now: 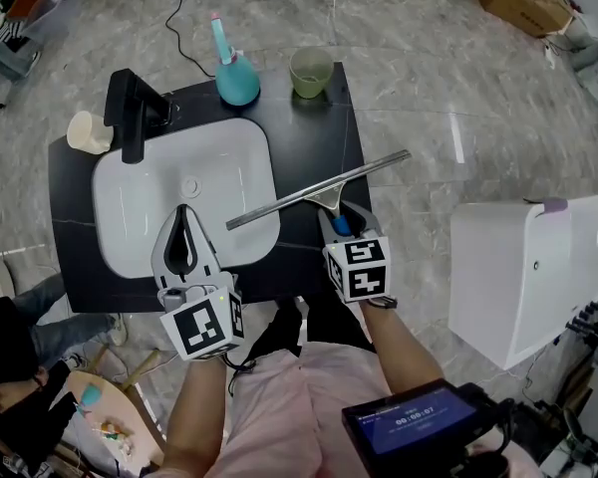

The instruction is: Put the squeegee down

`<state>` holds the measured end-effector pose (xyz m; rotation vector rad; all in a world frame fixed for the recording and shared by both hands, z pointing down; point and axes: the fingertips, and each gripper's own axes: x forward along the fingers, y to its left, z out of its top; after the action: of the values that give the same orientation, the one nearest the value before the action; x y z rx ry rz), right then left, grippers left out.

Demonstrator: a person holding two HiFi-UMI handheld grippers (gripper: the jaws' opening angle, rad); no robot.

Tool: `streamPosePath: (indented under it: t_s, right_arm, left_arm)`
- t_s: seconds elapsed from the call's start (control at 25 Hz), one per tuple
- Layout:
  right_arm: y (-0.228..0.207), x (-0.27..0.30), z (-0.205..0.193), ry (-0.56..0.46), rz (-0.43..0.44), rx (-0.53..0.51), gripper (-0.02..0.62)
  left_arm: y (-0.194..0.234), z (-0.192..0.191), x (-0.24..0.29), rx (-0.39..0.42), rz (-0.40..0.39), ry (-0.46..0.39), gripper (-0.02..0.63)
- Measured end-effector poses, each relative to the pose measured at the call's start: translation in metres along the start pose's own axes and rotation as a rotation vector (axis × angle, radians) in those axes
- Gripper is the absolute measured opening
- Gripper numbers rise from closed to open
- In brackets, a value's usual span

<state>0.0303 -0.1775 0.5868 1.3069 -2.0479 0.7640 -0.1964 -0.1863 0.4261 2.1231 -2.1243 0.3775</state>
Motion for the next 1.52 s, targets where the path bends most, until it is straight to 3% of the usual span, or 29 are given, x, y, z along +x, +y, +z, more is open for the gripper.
streamPosePath:
  t_s: [0.44, 0.64, 0.96, 1.2, 1.52]
  right_arm:
    - [0.001, 0.003, 0.0, 0.018, -0.001, -0.016, 0.131]
    - [0.004, 0.004, 0.0, 0.024, 0.015, -0.022, 0.183]
    - [0.001, -0.009, 0.011, -0.019, -0.005, -0.023, 0.186]
    - [0.004, -0.041, 0.04, -0.12, -0.025, -0.035, 0.181]
    - [0.031, -0.134, 0.145, -0.468, -0.016, -0.078, 0.118]
  left_arm:
    - [-0.002, 0.001, 0.0, 0.001, -0.007, -0.007, 0.009]
    - [-0.005, 0.002, -0.002, 0.0, -0.014, -0.016, 0.009]
    - [-0.006, 0.013, -0.008, 0.003, -0.018, -0.041, 0.009]
    - [-0.011, 0.042, -0.027, -0.015, -0.039, -0.105, 0.009]
    - [-0.026, 0.118, -0.056, -0.004, -0.093, -0.29, 0.009]
